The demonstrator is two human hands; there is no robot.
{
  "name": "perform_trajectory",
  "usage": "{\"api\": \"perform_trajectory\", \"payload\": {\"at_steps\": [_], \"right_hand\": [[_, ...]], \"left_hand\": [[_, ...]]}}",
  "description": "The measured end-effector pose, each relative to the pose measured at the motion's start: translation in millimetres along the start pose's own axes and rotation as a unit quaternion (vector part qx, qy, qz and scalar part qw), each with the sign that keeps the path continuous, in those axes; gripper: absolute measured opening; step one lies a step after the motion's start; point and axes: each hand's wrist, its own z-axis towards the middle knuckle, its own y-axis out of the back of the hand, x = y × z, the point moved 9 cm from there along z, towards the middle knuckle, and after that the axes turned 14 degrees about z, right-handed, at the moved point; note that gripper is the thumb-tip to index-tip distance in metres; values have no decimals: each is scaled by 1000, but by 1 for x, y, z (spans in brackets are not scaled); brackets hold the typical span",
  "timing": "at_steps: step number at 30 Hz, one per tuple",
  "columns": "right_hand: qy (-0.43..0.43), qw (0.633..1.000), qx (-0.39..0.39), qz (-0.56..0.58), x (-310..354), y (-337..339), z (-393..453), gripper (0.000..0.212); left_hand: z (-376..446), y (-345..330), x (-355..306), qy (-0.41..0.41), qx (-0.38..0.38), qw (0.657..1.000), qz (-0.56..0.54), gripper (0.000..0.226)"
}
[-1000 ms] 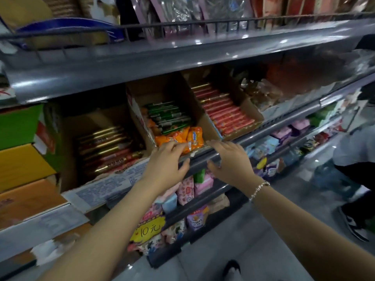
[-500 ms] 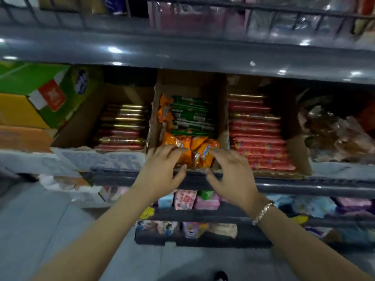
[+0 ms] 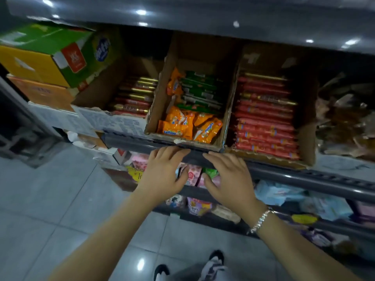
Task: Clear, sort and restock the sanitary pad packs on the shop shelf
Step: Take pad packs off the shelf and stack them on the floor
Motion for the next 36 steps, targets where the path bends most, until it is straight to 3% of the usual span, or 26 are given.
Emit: {"api": "perform_trajectory", "payload": {"at_steps": [5, 10, 14, 18, 26, 31, 36], "right_hand": [[-24, 998, -51, 1, -4, -12, -35, 45], [-69, 997, -31, -13, -31, -42, -73, 46], [-90, 996, 7, -8, -86, -75, -99, 49], [-79, 997, -12, 1, -156, -112, -114, 47], [-58, 990, -107, 65, -267, -198, -132, 45], [-35, 982, -153, 102, -295, -234, -123, 46], [-21, 971, -190, 141, -304, -244, -123, 48]], "left_hand": [[-18, -28, -9, -31, 20, 999, -21, 47], [-37, -70, -16, -19, 24, 999, -37, 47], [-45, -131, -27, 10, 31, 998, -47, 46], [-42, -216, -42, 30, 31, 998, -54, 48], [-17, -349, -42, 56, -86, 987, -125, 54], [-5, -383, -27, 54, -175, 975, -128, 59], [-6, -395, -31, 56, -204, 968, -132, 54]]}}
